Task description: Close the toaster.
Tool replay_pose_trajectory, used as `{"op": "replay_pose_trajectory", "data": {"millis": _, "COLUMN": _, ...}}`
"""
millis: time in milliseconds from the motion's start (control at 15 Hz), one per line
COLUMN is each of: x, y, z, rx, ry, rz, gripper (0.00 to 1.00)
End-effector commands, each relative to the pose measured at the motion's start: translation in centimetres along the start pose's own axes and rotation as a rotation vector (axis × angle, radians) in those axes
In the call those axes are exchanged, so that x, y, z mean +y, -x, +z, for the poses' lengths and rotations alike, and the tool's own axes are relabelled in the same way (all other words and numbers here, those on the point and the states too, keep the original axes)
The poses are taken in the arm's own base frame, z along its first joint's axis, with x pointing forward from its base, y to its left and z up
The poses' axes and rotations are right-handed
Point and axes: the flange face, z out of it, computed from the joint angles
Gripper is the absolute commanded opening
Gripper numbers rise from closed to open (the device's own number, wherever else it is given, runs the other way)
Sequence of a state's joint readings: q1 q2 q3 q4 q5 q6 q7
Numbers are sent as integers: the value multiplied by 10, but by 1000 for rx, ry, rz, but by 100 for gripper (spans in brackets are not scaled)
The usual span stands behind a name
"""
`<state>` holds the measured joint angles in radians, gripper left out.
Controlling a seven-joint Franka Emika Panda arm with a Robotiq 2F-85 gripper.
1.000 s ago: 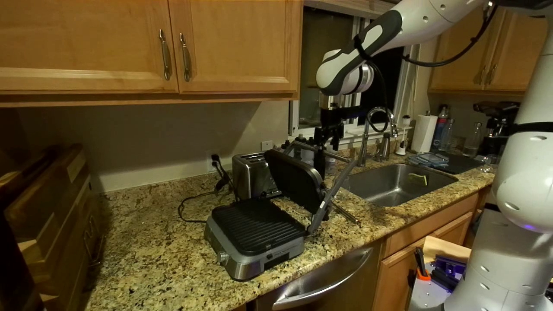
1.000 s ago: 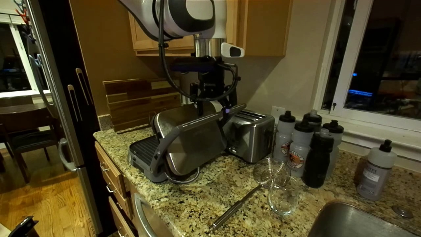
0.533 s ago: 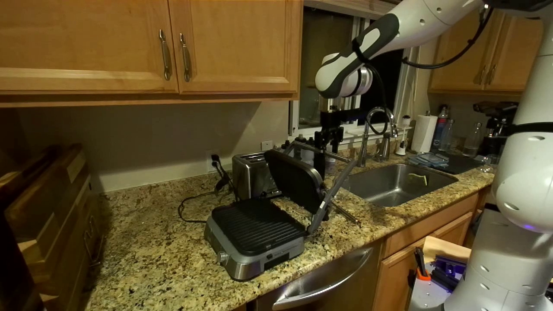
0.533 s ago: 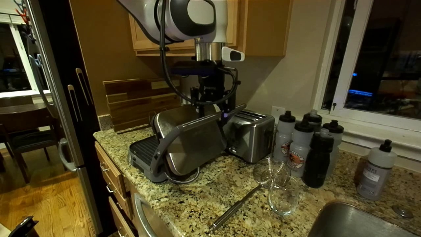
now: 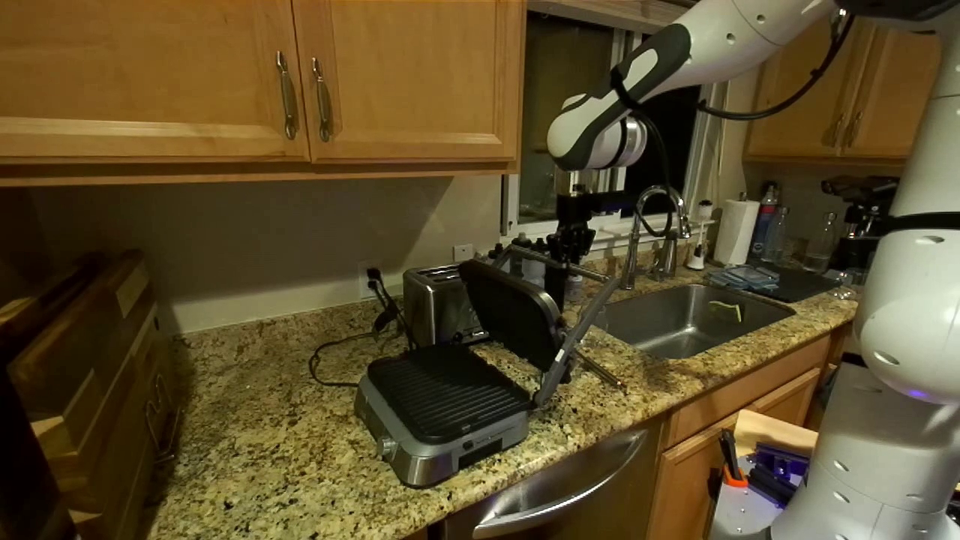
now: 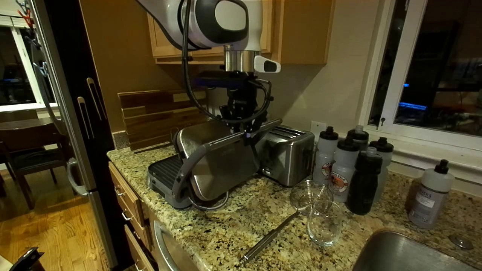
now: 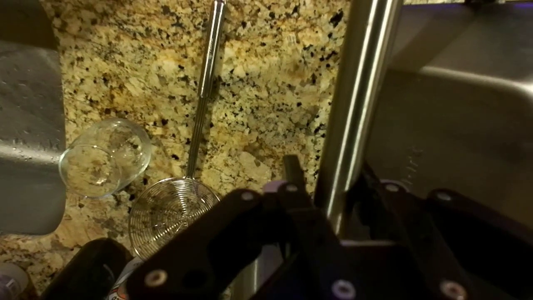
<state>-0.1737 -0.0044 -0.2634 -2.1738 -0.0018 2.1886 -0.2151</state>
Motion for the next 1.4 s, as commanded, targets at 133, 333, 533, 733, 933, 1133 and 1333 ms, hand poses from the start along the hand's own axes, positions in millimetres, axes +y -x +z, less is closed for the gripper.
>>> {"op": "replay_pose_trajectory", "data": {"millis": 133, "x": -4, "y": 9, "z": -16, "rx": 17, "ry": -22, "rz": -8, "gripper": 12}}
{"op": "replay_pose_trajectory", "data": {"millis": 333, "x": -12, "y": 14, "z": -32, "rx": 47, "ry": -12, "rz": -39, "gripper": 12}}
{"op": "replay_pose_trajectory", "data": {"millis": 533, "x": -25, "y": 16, "z": -41, "rx": 60, "ry": -16, "rz": -78, "gripper": 12}}
{"op": "replay_pose_trajectory", "data": {"millis": 733, "x": -50, "y": 16, "z": -47, "rx": 66, "ry": -15, "rz": -133, "gripper": 12}}
{"op": "replay_pose_trajectory", "data": {"millis": 933, "x": -78, "y": 14, "z": -51, "rx": 69, "ry": -19, "rz": -171, "gripper": 12}}
{"op": "replay_pose_trajectory", "data": {"millis": 1133, "x": -103, "y": 12, "z": -56, "rx": 73, "ry": -26, "rz": -191, "gripper": 12}}
{"op": "replay_pose_trajectory", "data": {"millis": 1333, "x": -118, "y": 11, "z": -61, "rx": 83, "ry": -32, "rz": -190, "gripper": 12}}
